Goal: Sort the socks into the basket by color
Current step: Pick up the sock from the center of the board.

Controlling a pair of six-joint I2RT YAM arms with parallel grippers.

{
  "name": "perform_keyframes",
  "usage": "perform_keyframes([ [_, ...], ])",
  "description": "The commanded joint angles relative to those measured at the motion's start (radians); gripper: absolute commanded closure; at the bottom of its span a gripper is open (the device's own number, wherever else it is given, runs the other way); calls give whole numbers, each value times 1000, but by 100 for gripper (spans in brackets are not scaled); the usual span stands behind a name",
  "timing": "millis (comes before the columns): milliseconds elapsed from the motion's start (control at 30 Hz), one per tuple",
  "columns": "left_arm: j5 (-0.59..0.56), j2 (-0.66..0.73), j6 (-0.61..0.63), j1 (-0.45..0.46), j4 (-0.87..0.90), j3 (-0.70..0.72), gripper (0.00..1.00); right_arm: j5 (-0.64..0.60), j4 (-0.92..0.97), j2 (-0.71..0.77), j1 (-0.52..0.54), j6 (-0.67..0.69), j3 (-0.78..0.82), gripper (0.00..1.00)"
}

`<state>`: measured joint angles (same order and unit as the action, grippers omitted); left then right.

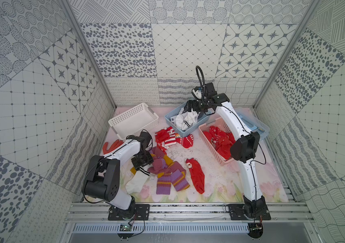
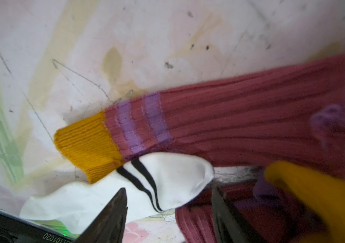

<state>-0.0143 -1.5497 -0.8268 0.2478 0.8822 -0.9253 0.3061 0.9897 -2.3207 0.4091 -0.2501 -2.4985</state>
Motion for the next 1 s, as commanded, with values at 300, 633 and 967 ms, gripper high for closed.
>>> perform_keyframes([
  [300,-25,-23,-13,9,-34,18,89,22,-27,56,8,23,10,2],
  [633,-54,132,3,29,105,-41,100,66,-35,62,16,18,34,2],
  [967,6,325,96,38,169,-161,100,196,-109,116,33,-1,140,2],
])
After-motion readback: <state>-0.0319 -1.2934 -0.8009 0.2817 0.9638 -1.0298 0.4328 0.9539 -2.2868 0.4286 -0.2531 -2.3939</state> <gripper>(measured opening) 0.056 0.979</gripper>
